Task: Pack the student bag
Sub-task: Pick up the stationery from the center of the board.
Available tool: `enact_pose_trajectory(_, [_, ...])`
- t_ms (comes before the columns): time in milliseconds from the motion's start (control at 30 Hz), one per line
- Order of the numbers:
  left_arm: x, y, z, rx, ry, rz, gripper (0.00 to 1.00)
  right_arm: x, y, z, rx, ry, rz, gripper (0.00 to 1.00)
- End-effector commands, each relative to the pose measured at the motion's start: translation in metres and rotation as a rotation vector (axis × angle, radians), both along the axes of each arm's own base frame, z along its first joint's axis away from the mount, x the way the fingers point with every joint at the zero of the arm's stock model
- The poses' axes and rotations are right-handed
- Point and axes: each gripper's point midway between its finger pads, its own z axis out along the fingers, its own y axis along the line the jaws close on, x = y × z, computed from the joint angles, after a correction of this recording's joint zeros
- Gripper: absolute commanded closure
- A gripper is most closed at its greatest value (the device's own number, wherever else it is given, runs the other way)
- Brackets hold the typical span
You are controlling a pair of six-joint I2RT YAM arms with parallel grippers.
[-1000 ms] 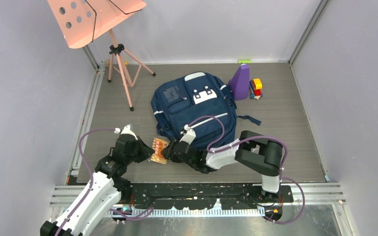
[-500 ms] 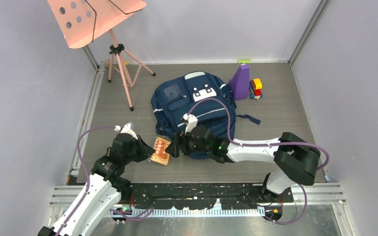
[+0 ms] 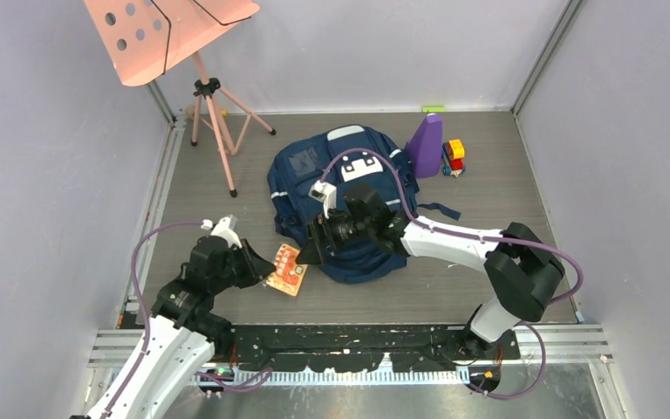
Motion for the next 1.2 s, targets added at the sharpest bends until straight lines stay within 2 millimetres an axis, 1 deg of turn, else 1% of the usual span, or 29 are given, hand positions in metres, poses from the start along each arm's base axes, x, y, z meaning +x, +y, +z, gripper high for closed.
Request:
enact_pose_trajectory(0, [-0.004, -0.013, 0.029, -0.047, -0.062, -0.09, 1.0, -0.018, 0.014, 0.019, 0.064, 0.013, 0.151, 0.12])
enact_pose_trajectory(133, [-0.005, -0.024, 0.044, -0.099, -0.113, -0.15, 1.0, -0.016, 0.019, 0.015, 0.048, 0.027, 0.17, 0.13])
enact_pose_trajectory(167, [-0.005, -0.027, 0.046, -0.11, -0.116, -0.167, 1.0, -0.014, 0.02, 0.017, 0.046, 0.017, 0.174, 0.13])
enact_pose_trajectory(200, [-0.006, -0.029, 0.046, -0.116, -0.113, -0.18, 1.0, -0.015, 0.019, 0.014, 0.027, 0.028, 0.175, 0.13])
enact_pose_trajectory(300, [-0.007, -0.032, 0.046, -0.115, -0.101, -0.203, 1.0, -0.014, 0.016, 0.014, 0.01, 0.008, 0.181, 0.13])
enact_pose_trajectory(367, [-0.006, -0.033, 0.048, -0.115, -0.108, -0.215, 1.0, -0.016, 0.012, 0.01, -0.016, 0.015, 0.186, 0.14])
enact_pose_trajectory(600, [-0.007, -0.039, 0.064, -0.159, -0.169, -0.241, 1.0, -0.024, 0.012, 0.0, -0.037, 0.074, 0.223, 0.15])
enact_pose_trajectory(733, [-0.009, -0.038, 0.066, -0.16, -0.178, -0.24, 1.0, -0.03, 0.013, 0.004, -0.01, 0.1, 0.245, 0.17])
enact_pose_trajectory(800, [-0.009, -0.037, 0.066, -0.157, -0.177, -0.239, 1.0, -0.036, 0.015, 0.009, 0.015, 0.129, 0.266, 0.21])
enact_pose_trajectory(833, [-0.008, -0.038, 0.066, -0.157, -0.177, -0.239, 1.0, -0.038, 0.017, 0.015, 0.046, 0.12, 0.282, 0.26])
enact_pose_trajectory(867, [-0.008, -0.038, 0.066, -0.157, -0.178, -0.241, 1.0, -0.04, 0.018, 0.018, 0.055, 0.131, 0.284, 0.35])
enact_pose_trajectory(900, [-0.007, -0.038, 0.066, -0.156, -0.181, -0.241, 1.0, -0.04, 0.019, 0.022, 0.067, 0.129, 0.288, 0.4])
enact_pose_trajectory(933, [-0.006, -0.038, 0.066, -0.153, -0.183, -0.239, 1.0, -0.041, 0.019, 0.023, 0.07, 0.133, 0.286, 0.52])
enact_pose_trajectory(967, [-0.005, -0.038, 0.065, -0.147, -0.182, -0.237, 1.0, -0.041, 0.019, 0.027, 0.075, 0.129, 0.286, 0.57])
enact_pose_trajectory(1000, [-0.003, -0.037, 0.064, -0.14, -0.181, -0.236, 1.0, -0.04, 0.019, 0.028, 0.075, 0.126, 0.277, 0.69])
enact_pose_trajectory(1033, [-0.002, -0.036, 0.063, -0.127, -0.182, -0.236, 1.0, -0.04, 0.018, 0.031, 0.08, 0.119, 0.272, 0.75])
enact_pose_trajectory(1067, [0.0, -0.035, 0.063, -0.114, -0.181, -0.235, 0.96, -0.038, 0.018, 0.033, 0.08, 0.114, 0.257, 0.86])
enact_pose_trajectory(1100, [0.001, -0.034, 0.062, -0.097, -0.18, -0.233, 0.89, -0.036, 0.018, 0.038, 0.089, 0.098, 0.247, 0.91])
enact_pose_trajectory(1133, [0.003, -0.033, 0.062, -0.084, -0.182, -0.236, 0.79, -0.032, 0.018, 0.038, 0.083, 0.091, 0.215, 0.97])
enact_pose_trajectory(1167, [0.004, -0.033, 0.062, -0.07, -0.187, -0.24, 0.68, -0.03, 0.017, 0.046, 0.099, 0.066, 0.195, 0.98])
